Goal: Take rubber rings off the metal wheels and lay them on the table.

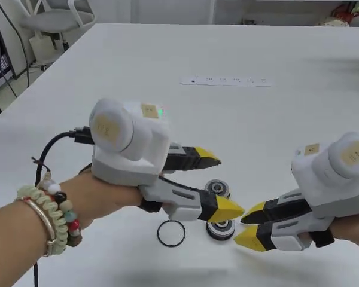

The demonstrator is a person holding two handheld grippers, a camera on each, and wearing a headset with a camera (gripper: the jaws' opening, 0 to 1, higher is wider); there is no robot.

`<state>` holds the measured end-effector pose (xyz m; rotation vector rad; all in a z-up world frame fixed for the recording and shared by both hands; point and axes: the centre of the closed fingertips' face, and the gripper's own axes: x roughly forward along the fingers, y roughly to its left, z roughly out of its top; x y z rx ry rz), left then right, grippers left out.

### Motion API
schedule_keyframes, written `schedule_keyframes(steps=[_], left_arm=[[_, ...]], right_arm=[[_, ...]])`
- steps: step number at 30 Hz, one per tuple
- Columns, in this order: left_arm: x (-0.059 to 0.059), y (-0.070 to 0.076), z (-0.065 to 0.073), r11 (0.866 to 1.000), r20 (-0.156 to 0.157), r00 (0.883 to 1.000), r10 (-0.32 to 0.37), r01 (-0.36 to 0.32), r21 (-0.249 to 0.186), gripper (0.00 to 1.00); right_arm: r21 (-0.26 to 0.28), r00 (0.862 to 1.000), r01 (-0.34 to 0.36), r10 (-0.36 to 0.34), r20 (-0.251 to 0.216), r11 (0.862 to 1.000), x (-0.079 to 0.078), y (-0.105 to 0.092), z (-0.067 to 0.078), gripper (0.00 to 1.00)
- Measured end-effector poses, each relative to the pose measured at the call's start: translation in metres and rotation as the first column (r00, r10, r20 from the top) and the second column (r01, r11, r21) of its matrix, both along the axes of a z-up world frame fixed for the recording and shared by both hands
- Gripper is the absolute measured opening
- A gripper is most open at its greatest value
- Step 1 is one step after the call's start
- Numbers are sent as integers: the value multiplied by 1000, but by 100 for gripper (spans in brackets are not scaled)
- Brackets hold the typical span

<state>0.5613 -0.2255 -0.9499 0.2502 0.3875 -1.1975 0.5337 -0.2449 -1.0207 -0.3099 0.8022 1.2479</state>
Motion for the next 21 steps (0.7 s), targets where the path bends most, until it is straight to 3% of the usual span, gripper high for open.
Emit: schedule_keyframes(steps=[2,5,8,14,16,21], left_arm=[[4,2,-2,1000,-2,1000,19,-19,-7,51],[5,2,-9,999,-28,999,33,-34,-18,46],[2,2,-17,1000,-24,999,24,-23,15,38],[-13,-4,-35,997,-49,998,-37,40,72,31],[-16,-6,-40,994,-48,998,-49,53,91,30],[-18,-7,-47,989,-33,997,-74,78,129,25]], right_arm=[[1,1000,3,-3,-2,1000,0,0,0,22],[14,1000,13,-13,-7,1000,2,0,0,22],[36,1000,21,-21,-7,999,3,3,2,24],[38,1000,-8,8,-1,999,-2,9,-3,26],[30,999,-29,28,34,999,-1,10,-4,26],[39,998,-38,36,42,999,0,13,-2,24]])
